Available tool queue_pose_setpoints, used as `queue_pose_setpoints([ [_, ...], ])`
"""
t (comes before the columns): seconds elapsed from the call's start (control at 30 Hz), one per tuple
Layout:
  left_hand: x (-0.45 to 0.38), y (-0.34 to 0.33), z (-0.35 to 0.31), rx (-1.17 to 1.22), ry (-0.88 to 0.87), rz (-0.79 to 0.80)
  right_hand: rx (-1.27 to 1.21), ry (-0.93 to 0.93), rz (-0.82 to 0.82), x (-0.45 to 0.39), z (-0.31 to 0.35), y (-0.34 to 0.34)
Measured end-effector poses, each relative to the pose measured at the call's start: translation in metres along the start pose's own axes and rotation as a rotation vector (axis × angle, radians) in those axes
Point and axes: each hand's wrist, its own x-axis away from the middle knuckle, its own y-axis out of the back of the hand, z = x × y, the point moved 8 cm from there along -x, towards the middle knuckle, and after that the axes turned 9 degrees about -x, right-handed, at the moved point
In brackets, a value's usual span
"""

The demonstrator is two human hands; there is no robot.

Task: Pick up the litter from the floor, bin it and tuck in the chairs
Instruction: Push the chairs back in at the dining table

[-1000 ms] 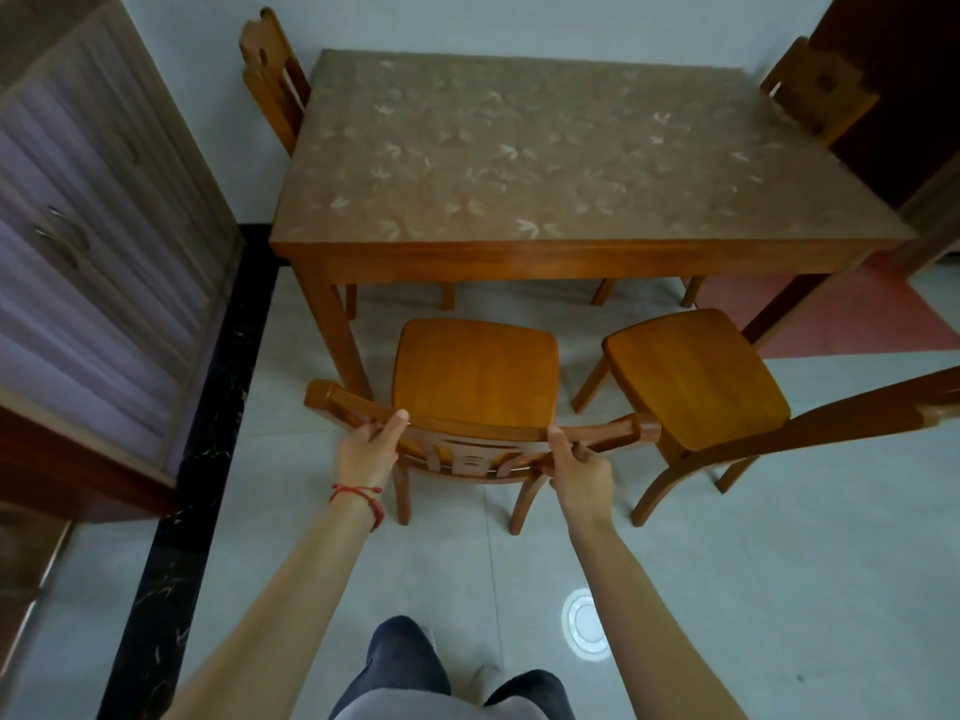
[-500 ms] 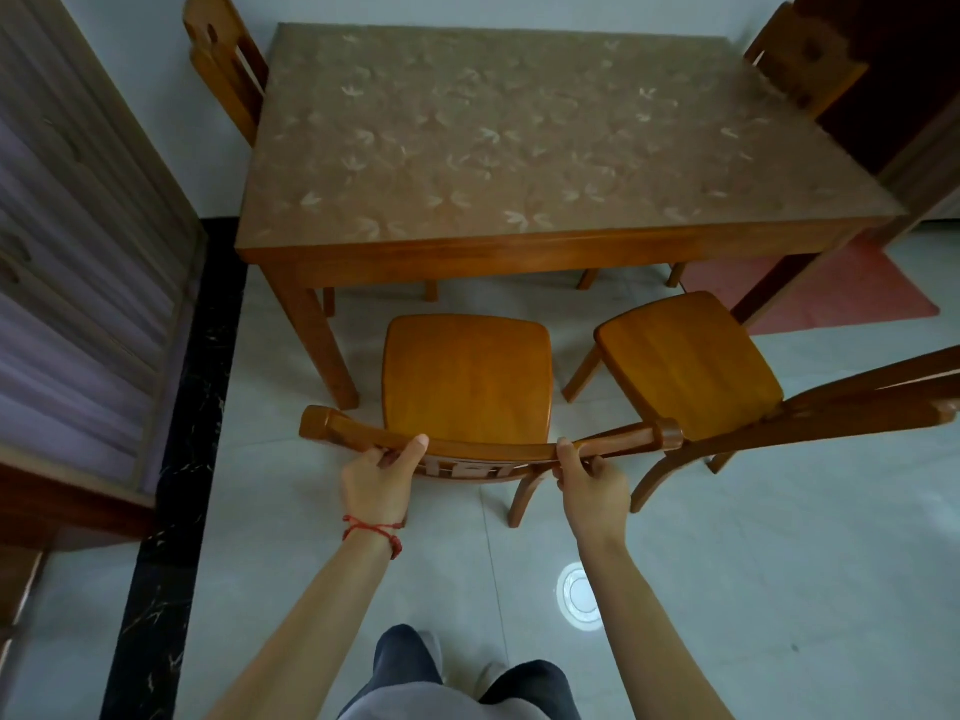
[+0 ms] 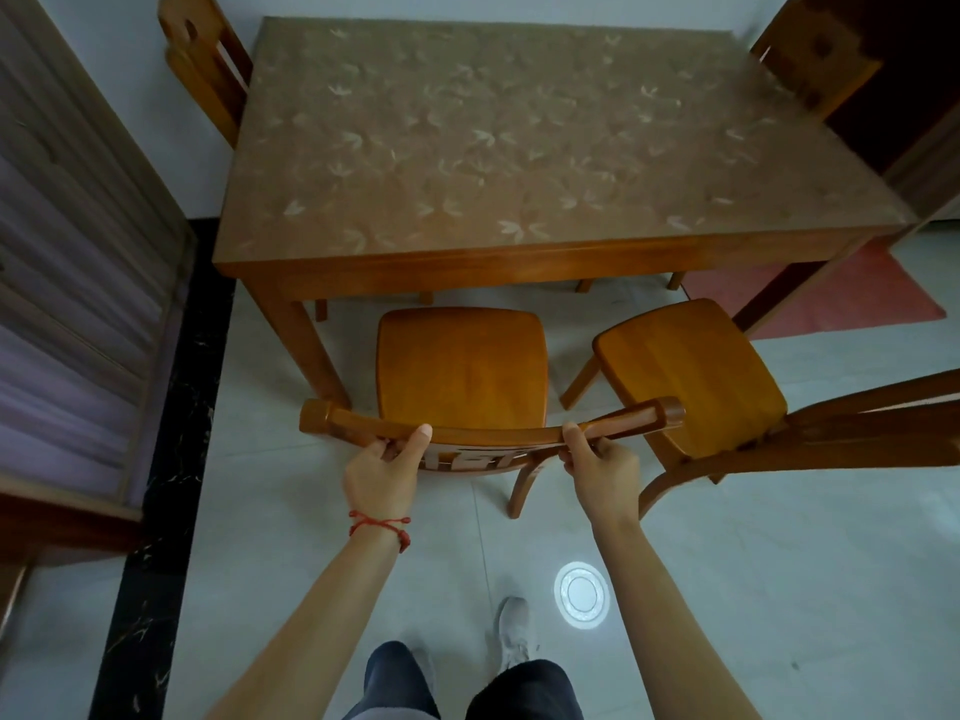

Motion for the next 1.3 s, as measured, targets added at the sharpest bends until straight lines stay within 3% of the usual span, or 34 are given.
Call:
queue_pose_setpoints([
  [0.7,-0.085,-0.07,-0.073,0.135,0.105,-0.089,0.062,0.036,0.154,-0.155,0.051,-0.039],
  [1.3,-0.187,-0.08,-0.108,0.205,0.126,-0.065,0.066,0.023,0.119,-0.223,0.095,-0.103],
])
